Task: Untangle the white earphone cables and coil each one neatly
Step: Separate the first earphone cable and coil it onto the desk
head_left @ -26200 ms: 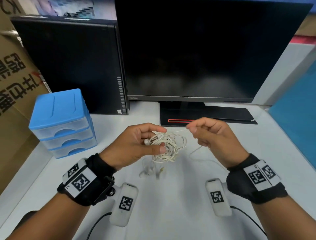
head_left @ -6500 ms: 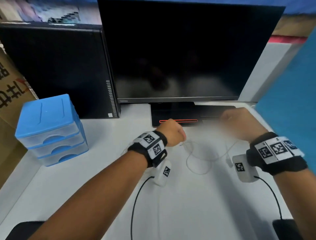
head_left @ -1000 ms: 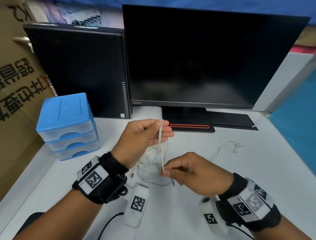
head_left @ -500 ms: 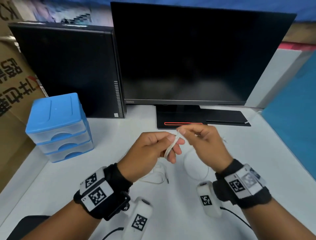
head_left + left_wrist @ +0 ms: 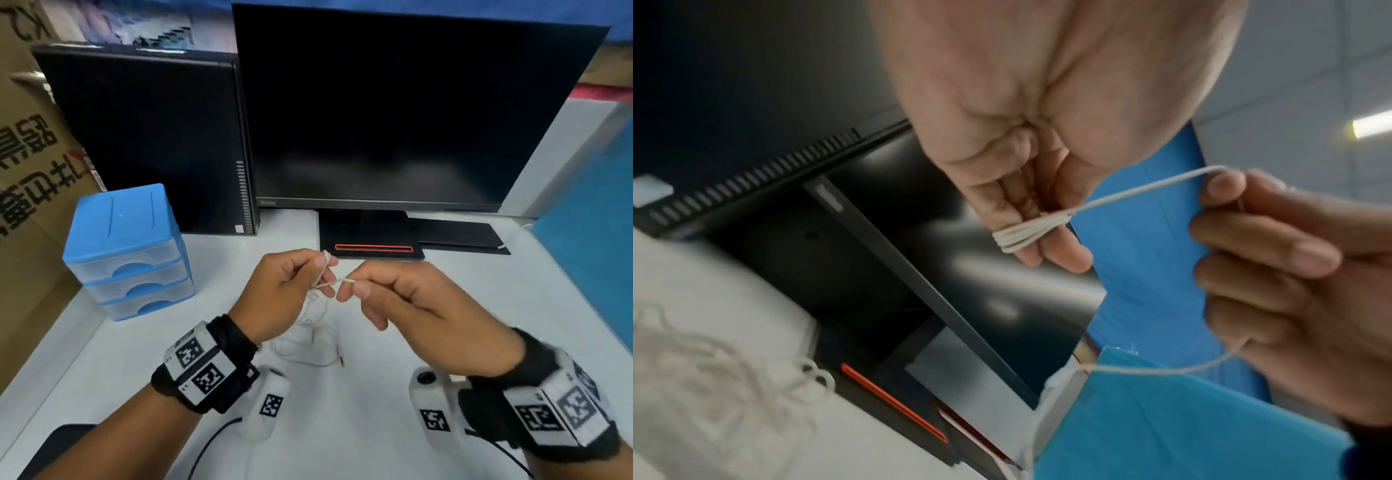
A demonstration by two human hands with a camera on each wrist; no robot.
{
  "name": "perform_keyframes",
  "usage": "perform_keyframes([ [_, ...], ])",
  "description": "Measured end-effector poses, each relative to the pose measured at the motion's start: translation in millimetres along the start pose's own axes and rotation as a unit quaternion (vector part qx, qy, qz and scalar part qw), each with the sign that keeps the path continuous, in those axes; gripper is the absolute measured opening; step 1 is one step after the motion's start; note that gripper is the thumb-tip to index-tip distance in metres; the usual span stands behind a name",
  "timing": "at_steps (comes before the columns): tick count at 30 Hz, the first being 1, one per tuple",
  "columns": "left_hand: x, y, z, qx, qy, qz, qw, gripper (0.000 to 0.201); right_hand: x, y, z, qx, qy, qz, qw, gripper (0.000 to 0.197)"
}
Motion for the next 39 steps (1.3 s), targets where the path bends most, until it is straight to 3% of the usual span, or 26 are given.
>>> perform_keyframes([
  [2, 5, -1, 0, -0.034, 0.045, -0.073, 0.996, 0.027, -1, -7, -4, 0.067, -0.019, -0.031, 0.997, 0.022],
  [5, 18, 7, 2, -0.113, 0.122, -0.208, 0.964, 0.025, -11, -32, -9, 0.165, -0.036, -0.147, 0.975, 0.023],
  [8, 27, 23, 7, -0.172, 0.14, -0.271, 0.937, 0.023, -30, -51, -3, 0.169, -0.05, -0.223, 0.959, 0.023],
  [10, 32, 28, 8, -0.182, 0.138, -0.254, 0.94, 0.023, -40, -54, 2, 0.165, -0.063, -0.213, 0.961, 0.023],
  [13, 40, 27, 6, -0.134, 0.113, -0.099, 0.98, 0.024, -33, -35, 8, 0.109, -0.067, -0.106, 0.986, 0.023],
  [16, 38, 2, 1, 0.016, 0.087, -0.02, 0.996, 0.027, -26, -3, 16, -0.044, -0.033, -0.029, 0.998, 0.024],
  [19, 24, -26, -9, 0.125, 0.086, -0.061, 0.986, 0.031, -43, 20, 24, -0.171, -0.027, 0.022, 0.985, 0.02],
  [22, 9, -38, -14, 0.144, 0.1, -0.164, 0.971, 0.031, -73, 27, 31, -0.233, -0.072, 0.078, 0.967, 0.017],
  [25, -2, -37, -12, 0.128, 0.1, -0.24, 0.957, 0.031, -94, 1, 37, -0.165, -0.105, 0.113, 0.974, 0.027],
  [27, -2, -25, -6, 0.057, 0.102, -0.27, 0.956, 0.029, -100, -33, 36, -0.059, -0.135, 0.067, 0.987, 0.037],
  [28, 0, -17, -2, 0.014, 0.102, -0.271, 0.957, 0.028, -101, -48, 34, -0.007, -0.153, 0.037, 0.988, 0.033],
  [31, 7, 9, 5, -0.074, 0.082, -0.19, 0.976, 0.024, -81, -73, 24, 0.102, -0.134, -0.014, 0.986, 0.027],
  [35, 14, 18, 6, -0.056, 0.025, -0.019, 0.998, 0.028, -30, -49, 13, 0.103, -0.056, 0.028, 0.993, 0.029],
  [39, 5, -7, -3, 0.047, -0.014, 0.003, 0.999, 0.033, -21, -3, 16, -0.05, -0.012, 0.086, 0.995, 0.025],
])
Point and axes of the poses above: each hand's wrist, its own z-axis towards the middle knuckle, its own y-axis out of the back of the hand, x = y × z, the point moved 6 cm from there along z, towards the middle knuckle, and after that the axes turned 11 degrees about -y, right-handed, at the moved point
